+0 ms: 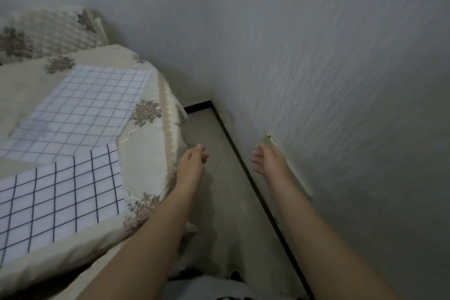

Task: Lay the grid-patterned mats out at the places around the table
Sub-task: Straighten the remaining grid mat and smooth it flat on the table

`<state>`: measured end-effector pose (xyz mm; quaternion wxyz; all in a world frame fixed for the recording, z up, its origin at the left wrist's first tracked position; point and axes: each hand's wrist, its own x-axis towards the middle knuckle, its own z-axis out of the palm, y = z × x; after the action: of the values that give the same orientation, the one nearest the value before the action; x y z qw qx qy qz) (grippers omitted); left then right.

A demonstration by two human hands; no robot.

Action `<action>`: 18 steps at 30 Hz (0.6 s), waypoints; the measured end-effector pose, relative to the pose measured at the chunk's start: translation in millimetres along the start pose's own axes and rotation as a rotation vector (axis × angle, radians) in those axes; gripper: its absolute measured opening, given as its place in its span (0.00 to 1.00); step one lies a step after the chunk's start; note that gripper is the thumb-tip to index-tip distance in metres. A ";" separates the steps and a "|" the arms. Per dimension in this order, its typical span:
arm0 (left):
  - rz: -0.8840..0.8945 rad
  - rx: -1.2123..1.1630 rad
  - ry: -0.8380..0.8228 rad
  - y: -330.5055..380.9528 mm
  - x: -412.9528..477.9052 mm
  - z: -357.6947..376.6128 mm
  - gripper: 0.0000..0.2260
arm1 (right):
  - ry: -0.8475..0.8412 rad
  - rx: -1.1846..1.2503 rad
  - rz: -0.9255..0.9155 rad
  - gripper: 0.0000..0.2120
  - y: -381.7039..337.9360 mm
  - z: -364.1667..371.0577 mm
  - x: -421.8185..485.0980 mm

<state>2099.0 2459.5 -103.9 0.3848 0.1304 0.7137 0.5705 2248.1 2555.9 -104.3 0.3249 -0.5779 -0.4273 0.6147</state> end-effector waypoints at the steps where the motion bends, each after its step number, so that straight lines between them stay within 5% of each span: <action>1: -0.009 -0.007 0.014 0.7 3.0 1.7 0.10 | -0.016 0.001 0.004 0.06 0.5 1.2 4.2; 18: -0.083 -0.075 0.128 19.4 119.0 37.9 0.13 | -0.126 -0.077 0.025 0.09 -30.0 45.7 132.5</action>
<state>2040.8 2567.0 -135.8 0.3663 0.0496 0.7198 0.5875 2184.1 2680.2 -136.1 0.2671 -0.5555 -0.4629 0.6371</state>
